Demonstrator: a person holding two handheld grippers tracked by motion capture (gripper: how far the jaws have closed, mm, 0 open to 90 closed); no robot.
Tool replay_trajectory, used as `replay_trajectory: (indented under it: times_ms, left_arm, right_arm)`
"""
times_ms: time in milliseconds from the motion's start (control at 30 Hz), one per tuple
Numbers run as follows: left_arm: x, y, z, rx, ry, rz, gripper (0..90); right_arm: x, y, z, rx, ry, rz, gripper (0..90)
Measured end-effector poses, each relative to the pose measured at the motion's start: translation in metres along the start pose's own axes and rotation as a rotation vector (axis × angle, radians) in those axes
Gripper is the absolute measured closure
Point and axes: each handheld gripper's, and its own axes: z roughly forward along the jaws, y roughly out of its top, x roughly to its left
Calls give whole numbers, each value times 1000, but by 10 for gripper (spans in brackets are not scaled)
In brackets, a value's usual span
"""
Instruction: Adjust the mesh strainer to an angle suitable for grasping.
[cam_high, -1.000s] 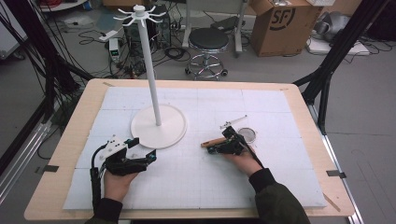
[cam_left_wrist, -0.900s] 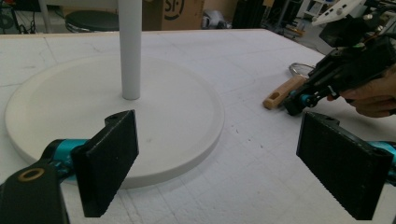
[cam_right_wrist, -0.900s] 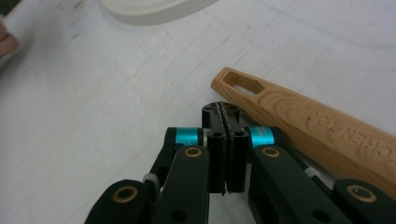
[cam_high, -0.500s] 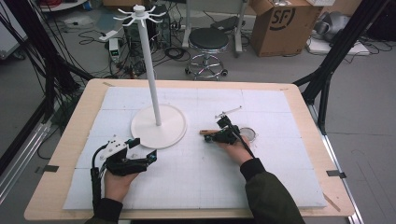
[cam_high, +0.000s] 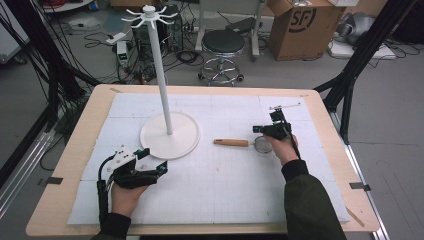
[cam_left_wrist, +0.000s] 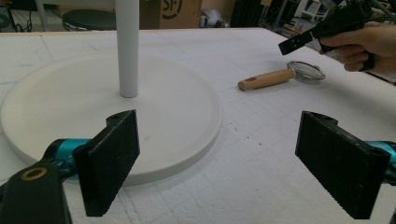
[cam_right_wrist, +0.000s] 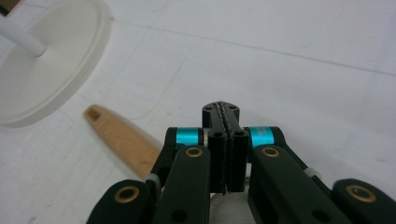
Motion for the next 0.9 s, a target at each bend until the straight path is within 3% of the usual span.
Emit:
replay_trajectory:
  times_ms: [200, 300, 367, 567, 800, 900]
  left_arm:
    - [1, 0, -1, 0, 2, -10, 142]
    - [1, 0, -1, 2, 1, -6, 143]
    - [1, 0, -1, 1, 3, -9, 143]
    - [1, 0, -2, 0, 1, -10, 143]
    - [1, 0, -2, -2, 2, -8, 145]
    - [1, 0, -2, 1, 3, -9, 145]
  right_arm:
    - [-12, -1, 5, 37, -10, 26, 900]
    - [-11, -2, 10, 54, -11, 26, 900]
    - [-11, -3, 17, 95, -19, 21, 900]
    - [-12, -5, 17, 115, -7, 27, 900]
    - [-2, -12, 11, 179, 28, 15, 900]
    - [4, -18, 8, 195, 34, -14, 900]
